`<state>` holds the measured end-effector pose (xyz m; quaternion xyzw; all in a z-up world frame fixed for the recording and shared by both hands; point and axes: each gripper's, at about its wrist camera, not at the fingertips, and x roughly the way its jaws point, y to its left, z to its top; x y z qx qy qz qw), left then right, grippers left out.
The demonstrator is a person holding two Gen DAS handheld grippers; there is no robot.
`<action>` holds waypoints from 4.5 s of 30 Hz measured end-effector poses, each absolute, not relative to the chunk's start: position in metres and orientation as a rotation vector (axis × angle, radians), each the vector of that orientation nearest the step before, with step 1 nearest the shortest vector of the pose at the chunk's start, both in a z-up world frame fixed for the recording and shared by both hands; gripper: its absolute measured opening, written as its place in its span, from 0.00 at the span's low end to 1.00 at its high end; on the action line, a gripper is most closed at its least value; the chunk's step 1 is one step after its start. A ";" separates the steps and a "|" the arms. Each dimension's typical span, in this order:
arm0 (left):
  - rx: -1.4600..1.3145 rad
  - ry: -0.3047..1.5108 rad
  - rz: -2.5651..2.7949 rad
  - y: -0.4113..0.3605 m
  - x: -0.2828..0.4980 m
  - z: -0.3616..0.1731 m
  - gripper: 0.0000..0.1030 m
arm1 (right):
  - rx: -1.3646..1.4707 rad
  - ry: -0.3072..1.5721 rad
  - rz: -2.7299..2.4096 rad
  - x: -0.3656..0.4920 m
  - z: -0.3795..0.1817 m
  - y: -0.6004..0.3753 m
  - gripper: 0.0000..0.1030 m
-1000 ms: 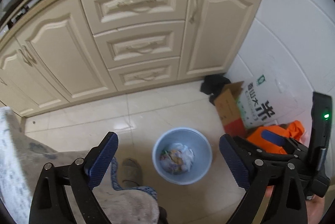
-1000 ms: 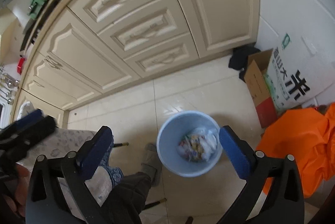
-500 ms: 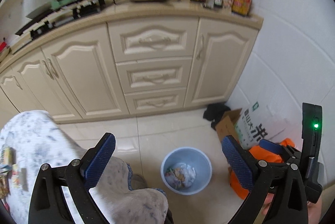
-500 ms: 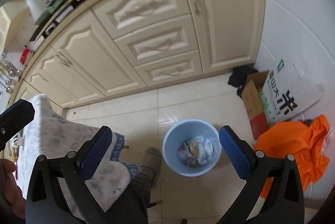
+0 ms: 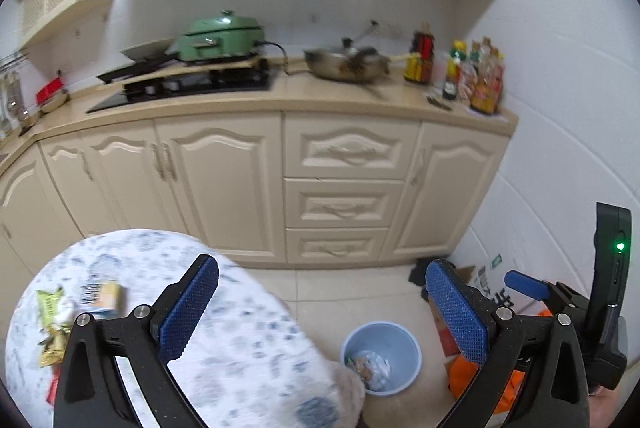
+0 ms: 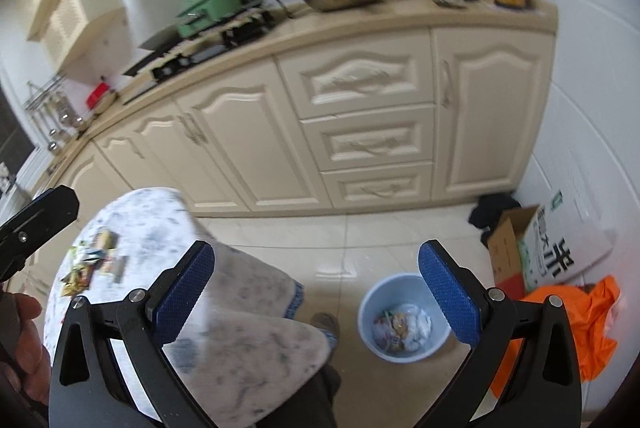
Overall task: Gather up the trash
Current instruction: 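Move both open tools back over the table, then grasp the strawberry-print snack packet with the right tool while the left tool grasps the gold snack bag, then lift the packet and gold bag and carry both tools to the blue bin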
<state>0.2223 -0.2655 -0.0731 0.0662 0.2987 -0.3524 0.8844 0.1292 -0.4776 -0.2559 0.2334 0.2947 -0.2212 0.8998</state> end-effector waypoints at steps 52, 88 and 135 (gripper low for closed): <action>-0.075 0.685 -0.215 0.019 0.210 -0.105 0.99 | 0.068 0.677 0.046 0.303 -0.229 -0.219 1.00; -0.063 0.903 -0.206 -0.045 0.387 -0.229 0.61 | 0.071 0.901 -0.004 0.389 -0.341 -0.246 0.28; 0.067 0.550 -0.453 -0.132 0.161 -0.069 0.61 | 0.239 0.589 -0.017 0.205 -0.224 -0.318 0.28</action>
